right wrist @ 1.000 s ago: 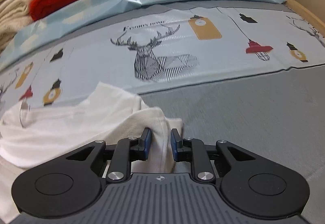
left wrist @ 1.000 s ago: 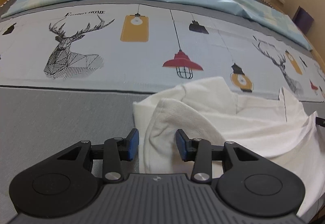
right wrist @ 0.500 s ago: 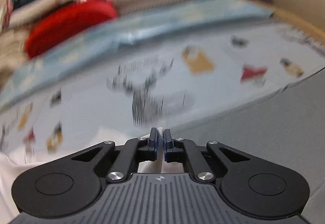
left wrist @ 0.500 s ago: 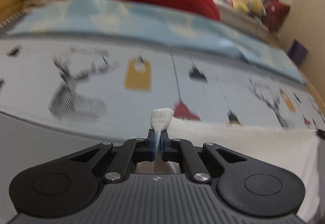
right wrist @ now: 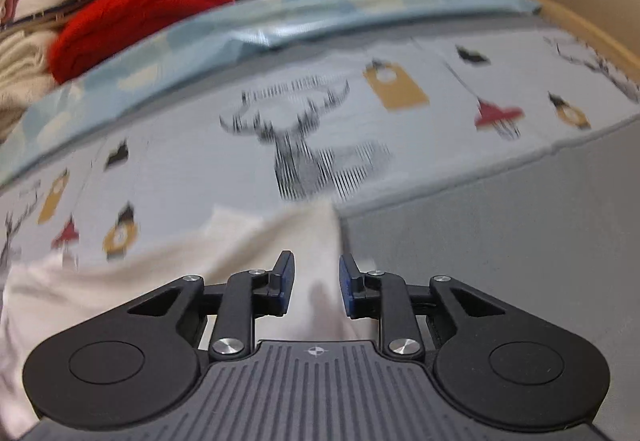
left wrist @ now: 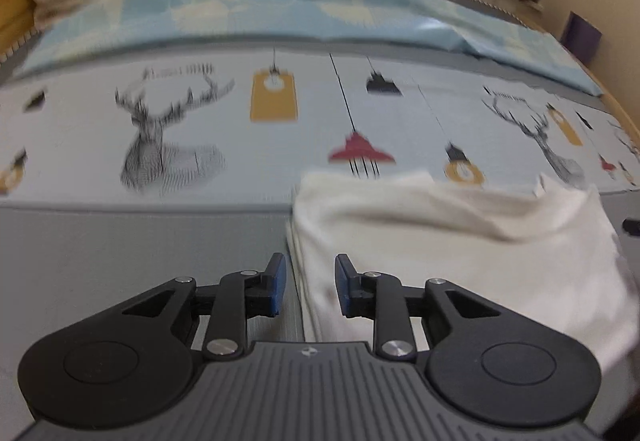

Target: Fold small clothes

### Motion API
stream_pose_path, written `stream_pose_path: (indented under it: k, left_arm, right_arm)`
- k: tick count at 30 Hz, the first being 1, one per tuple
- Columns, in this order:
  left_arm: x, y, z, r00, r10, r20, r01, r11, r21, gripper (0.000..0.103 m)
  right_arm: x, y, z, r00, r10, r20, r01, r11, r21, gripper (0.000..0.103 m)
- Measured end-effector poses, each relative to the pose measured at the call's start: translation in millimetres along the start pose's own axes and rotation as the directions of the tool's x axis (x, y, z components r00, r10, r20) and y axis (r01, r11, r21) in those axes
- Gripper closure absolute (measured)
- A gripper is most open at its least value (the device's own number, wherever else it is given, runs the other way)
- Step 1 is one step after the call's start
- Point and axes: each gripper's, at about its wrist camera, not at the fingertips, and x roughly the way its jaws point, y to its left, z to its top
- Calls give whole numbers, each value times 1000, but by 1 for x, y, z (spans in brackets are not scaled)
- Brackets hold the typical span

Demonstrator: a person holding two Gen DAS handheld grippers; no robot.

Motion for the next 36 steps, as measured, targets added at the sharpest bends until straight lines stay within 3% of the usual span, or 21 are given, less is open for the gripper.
stream_pose_path:
  k: [3,4,7,10,12,15,17,19,24,26,29,31,32,34,36]
  left_arm:
    - [1,9,-19,992,-45,-115,39,998,-54,69]
    - [1,11,-25,987,-58,-150,48,996,-70,64]
    - [4,15,-43,958,-106,-265,83,992,-98,62]
    - [4,13,-59,928,-130,-350,112,991,-69,63]
    - [4,8,-67,915,-104,-391,112,994,-1,64]
    - [3,5,-73,912,-51,-407,88,993,73,82]
    - [-1,4,-75,910,-79,-408,119,990,74,97]
    - [-7,0,-75,920,-69,-387,119,987,106,97]
    - [-34,-3,-66,946,-99,-309,130,988,81,99]
    - [-41,-5,-64,946,-108,-304,139,987,83,99]
    - [-32,-11,-78,919,-43,-393,115,980,162,99]
    - [-26,-19,-89,894,-13,-449,128,966,227,99]
    - [-24,-21,-91,887,-6,-462,132,961,242,98]
    - [-26,-23,-89,896,-19,-444,142,959,246,97]
    - [-32,-21,-78,915,-53,-400,148,966,212,93]
  right_arm:
    - [-13,-7,-22,998,16,-58,-17,999,-29,77]
    - [-16,-9,-29,996,21,-85,-24,999,-38,77]
    - [-24,-10,-45,988,36,-153,-45,997,-60,76]
    - [-32,-7,-60,974,58,-221,-85,990,-117,76]
    - [-35,-4,-68,961,59,-269,-104,983,-153,76]
    - [-36,-1,-77,940,40,-339,-119,969,-215,76]
    - [-36,0,-80,933,26,-359,-122,961,-248,80]
    - [-41,-1,-78,940,22,-342,-118,958,-262,99]
    - [-69,-14,-60,953,120,-278,-167,974,-151,100]
    - [-79,-21,-56,953,142,-269,-178,977,-114,100]
    - [-69,-31,-64,930,80,-358,-132,984,-123,100]
    - [-55,-27,-80,888,16,-460,-122,972,-202,100]
    - [-52,-24,-85,880,-9,-474,-120,963,-240,100]
    - [-55,-16,-83,908,-40,-417,-99,947,-307,97]
    - [-64,-15,-70,951,-26,-308,-71,951,-301,82]
